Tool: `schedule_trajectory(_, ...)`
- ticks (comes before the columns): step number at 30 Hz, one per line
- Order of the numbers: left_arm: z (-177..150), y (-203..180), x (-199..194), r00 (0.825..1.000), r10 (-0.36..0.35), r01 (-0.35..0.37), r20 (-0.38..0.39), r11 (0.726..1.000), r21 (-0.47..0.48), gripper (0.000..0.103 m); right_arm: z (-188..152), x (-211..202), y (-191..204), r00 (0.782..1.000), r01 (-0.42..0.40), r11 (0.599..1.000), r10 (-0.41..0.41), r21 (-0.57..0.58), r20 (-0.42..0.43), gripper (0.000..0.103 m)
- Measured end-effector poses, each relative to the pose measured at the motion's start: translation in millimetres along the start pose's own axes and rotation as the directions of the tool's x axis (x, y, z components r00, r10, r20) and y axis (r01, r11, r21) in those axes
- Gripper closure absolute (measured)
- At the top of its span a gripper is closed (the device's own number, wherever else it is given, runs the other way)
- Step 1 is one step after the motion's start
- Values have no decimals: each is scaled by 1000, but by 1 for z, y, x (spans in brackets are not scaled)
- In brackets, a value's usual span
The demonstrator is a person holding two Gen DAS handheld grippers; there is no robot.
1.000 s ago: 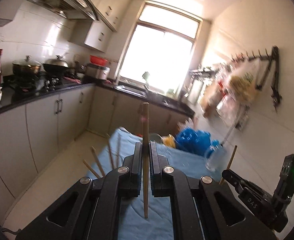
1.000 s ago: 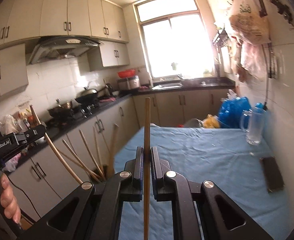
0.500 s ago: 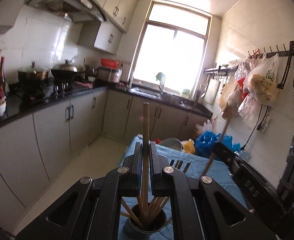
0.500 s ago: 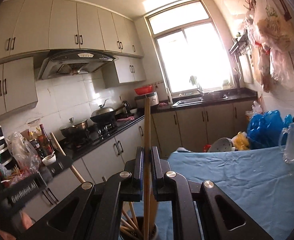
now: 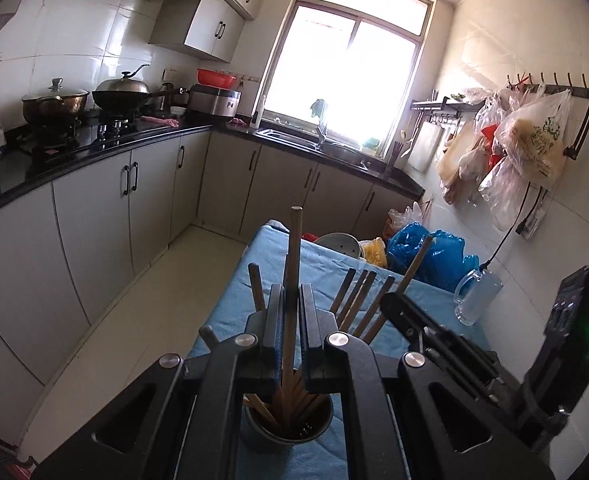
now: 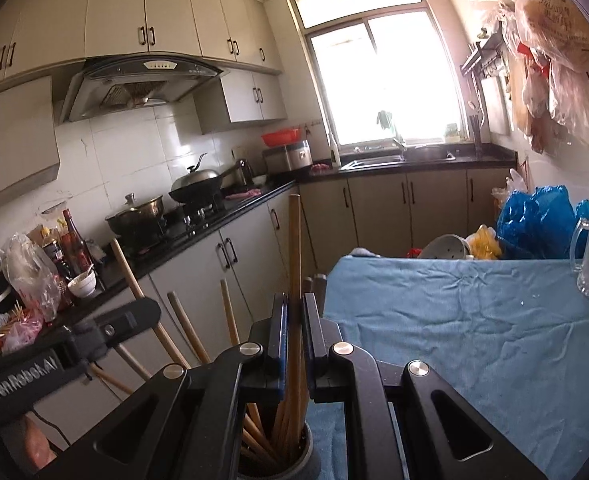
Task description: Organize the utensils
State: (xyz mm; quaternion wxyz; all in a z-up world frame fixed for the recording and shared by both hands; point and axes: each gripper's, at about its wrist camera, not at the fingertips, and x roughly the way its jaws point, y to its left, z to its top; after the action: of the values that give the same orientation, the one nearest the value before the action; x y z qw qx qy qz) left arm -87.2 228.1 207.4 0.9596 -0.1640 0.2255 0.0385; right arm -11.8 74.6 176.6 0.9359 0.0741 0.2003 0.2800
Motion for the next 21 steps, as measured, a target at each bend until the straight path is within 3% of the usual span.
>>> schedule_trajectory(3, -2, -1, -12, 1000, -2, 3, 10, 1000, -8, 94, -2, -2, -3, 1000, -7, 1000, 7, 10, -7, 95)
schedule_trajectory(5, -3, -2, -21, 1000, -1, 1, 19, 1000, -10, 87, -3, -5, -4, 1000, -7, 1000, 7, 13, -2, 94)
schedule_trajectory(9, -7, -3, -41, 999, 9, -8, 49, 1000, -19, 73, 0, -15, -6, 1000, -10, 1000, 10, 24, 12, 77)
schedule_trajectory(12, -11, -5, -54, 997, 27, -26, 67, 1000, -14, 66, 1, -28, -9, 1000, -2, 999, 1, 33, 29, 76)
schedule_trajectory(17, -24, -11, -70, 994, 66, -67, 86, 998, 2, 44, -7, -54, -21, 998, 24, 997, -28, 68, 48, 61)
schedule_trajectory(21, -41, -20, -77, 990, 104, -107, 97, 994, 31, 26, -23, -76, -35, 994, 94, 990, -99, 108, 40, 55)
